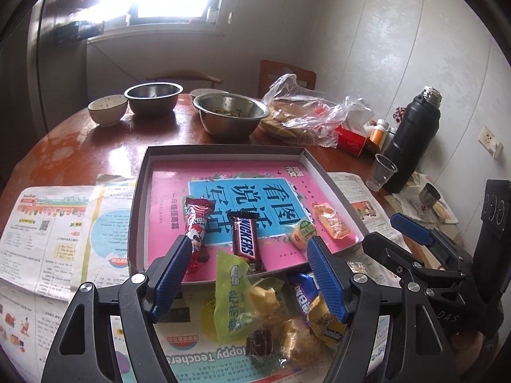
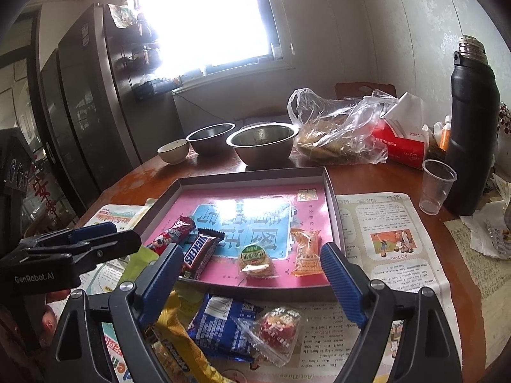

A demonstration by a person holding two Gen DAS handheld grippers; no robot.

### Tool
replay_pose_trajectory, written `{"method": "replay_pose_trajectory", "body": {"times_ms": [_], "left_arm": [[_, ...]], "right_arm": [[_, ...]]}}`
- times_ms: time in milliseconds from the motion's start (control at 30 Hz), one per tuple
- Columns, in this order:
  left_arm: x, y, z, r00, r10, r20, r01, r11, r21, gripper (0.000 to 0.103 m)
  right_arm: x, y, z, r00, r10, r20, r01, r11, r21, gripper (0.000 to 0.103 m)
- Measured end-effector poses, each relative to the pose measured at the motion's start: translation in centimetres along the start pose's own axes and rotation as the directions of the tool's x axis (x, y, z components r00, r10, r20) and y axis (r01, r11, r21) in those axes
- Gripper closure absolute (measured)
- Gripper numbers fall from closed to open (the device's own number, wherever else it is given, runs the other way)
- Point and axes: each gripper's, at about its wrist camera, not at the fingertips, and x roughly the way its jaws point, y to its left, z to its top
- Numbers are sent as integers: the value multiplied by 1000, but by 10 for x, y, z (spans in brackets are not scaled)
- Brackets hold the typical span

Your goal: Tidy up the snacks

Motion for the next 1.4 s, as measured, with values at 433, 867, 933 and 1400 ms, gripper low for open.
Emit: {"method": "replay_pose_trajectory", "body": {"times_ms": [433, 867, 933, 1400], "left_arm": [[-9, -6, -7, 1000, 8, -8, -8, 1000, 13, 27], [-23, -4, -15, 999, 40, -7, -40, 999, 17, 27], [-25, -3, -17, 999, 46, -10, -46, 999, 17, 27], [-30, 9, -31, 995, 91, -41, -91, 996, 13, 27]], "right_arm": [[-12, 5, -9, 1000, 22, -9, -22, 1000, -8, 16], [-28, 2, -11, 1000, 25, 2, -25, 1000, -5, 16], [-31, -1, -11, 1000, 21, 6, -21, 1000, -3, 16], [-42, -11, -25, 1000, -13, -21, 12, 1000, -13, 16]]}}
